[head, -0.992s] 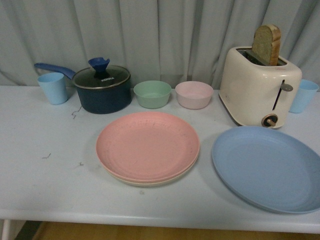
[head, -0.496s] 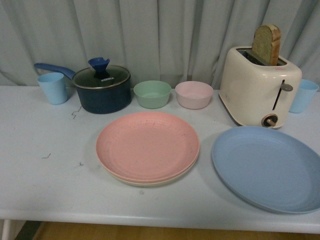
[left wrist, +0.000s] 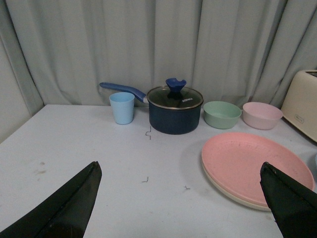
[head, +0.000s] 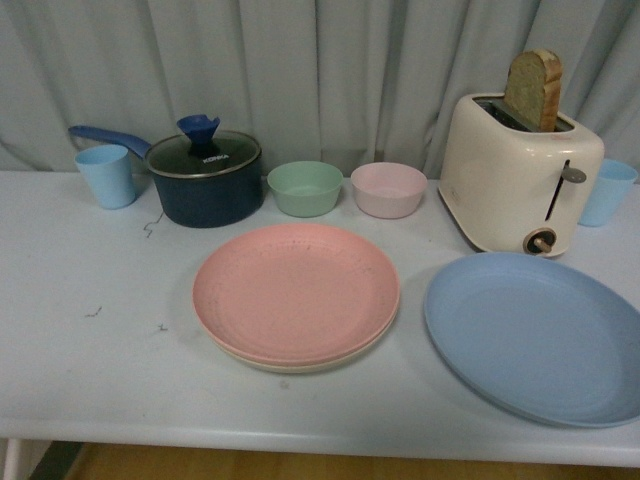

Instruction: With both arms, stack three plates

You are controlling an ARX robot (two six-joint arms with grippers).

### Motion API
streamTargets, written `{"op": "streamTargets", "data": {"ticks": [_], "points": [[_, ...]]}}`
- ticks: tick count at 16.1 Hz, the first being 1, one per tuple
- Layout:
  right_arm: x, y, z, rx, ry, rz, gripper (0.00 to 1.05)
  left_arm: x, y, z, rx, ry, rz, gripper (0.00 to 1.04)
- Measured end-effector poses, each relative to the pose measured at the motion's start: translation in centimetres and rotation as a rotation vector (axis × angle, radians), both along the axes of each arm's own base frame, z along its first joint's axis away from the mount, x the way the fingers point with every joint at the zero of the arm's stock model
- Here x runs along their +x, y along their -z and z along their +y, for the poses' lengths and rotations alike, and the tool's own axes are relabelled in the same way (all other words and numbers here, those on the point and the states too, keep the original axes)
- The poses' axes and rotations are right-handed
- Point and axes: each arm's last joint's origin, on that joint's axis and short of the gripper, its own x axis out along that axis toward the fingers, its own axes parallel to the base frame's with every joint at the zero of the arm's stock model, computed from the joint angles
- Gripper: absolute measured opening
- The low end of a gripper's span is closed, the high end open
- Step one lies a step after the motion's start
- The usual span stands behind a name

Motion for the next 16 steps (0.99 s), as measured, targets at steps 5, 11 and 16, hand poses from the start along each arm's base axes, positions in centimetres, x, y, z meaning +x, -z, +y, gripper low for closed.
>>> {"op": "streamTargets", "data": {"ticks": [5,11,16], "points": [[16.2,4.6,-3.3,0.089,0.304,0.359,0.98,0.0,0.0,0.0,0.0,0.0,0.0,0.98],[19.8,12.0,0.0,-0.025,0.29,0.706,0.98,0.0,0.0,0.0,0.0,0.0,0.0,0.98],[20.1,14.5,0.8,-0.081,0.319,0.815,0.98,0.0,0.0,0.0,0.0,0.0,0.0,0.98]]}}
